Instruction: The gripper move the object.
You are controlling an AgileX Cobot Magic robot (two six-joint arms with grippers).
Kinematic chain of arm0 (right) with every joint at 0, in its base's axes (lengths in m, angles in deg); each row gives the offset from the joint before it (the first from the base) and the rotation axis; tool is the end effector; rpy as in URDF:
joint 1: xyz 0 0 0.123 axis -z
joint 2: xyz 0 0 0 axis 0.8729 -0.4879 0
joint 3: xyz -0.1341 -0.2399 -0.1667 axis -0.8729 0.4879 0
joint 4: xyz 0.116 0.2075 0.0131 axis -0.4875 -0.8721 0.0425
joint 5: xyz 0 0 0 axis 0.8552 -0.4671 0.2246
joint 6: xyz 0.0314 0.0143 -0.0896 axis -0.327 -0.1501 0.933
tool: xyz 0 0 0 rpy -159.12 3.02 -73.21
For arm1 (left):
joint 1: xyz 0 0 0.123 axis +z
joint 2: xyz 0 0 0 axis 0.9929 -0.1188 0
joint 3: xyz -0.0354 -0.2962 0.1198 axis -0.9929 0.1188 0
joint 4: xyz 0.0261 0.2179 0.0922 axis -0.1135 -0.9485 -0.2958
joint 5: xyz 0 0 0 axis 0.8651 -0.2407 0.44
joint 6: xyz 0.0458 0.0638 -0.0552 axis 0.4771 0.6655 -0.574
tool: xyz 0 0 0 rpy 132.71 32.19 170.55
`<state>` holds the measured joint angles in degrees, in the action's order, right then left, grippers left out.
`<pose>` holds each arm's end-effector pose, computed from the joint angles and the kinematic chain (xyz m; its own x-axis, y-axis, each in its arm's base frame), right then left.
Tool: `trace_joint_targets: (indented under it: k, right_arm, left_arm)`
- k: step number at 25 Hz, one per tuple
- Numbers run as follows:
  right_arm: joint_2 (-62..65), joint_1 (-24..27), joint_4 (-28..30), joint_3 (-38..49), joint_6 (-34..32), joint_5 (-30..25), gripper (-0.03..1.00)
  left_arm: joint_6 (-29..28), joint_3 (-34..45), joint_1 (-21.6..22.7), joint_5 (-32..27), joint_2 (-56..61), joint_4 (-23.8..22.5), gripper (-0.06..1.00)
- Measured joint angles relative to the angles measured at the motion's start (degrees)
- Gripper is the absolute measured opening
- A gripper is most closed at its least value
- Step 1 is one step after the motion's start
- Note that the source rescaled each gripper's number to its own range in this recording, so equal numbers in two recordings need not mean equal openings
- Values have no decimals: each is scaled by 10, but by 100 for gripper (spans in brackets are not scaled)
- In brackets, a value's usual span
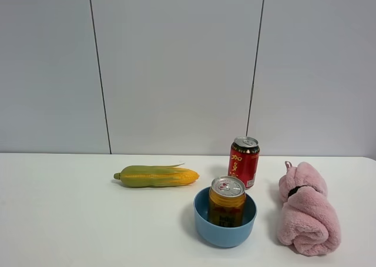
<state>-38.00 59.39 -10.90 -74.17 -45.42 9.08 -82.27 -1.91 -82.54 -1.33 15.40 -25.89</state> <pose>-0.0502 -0.0044 0.2667 -0.4676 0.0142 -0.8838 0.0158 0.9998 0.0077 -0.0509 -0.0028 0.2708 -0.4349 -0.0243 -0.9002 0.0014 0.9996 -0.0277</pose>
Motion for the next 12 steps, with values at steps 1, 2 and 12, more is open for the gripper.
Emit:
trace_joint_targets:
  k: [1, 2, 12]
  right_arm:
    - [0, 0, 0, 0, 0, 0, 82]
    - [0, 0, 0, 0, 0, 0, 82]
    - [0, 0, 0, 0, 0, 0, 82]
  left_arm:
    - [0, 0, 0, 0, 0, 0, 100]
    - [0, 0, 0, 0, 0, 0, 100]
    - [0, 0, 0, 0, 0, 0, 100]
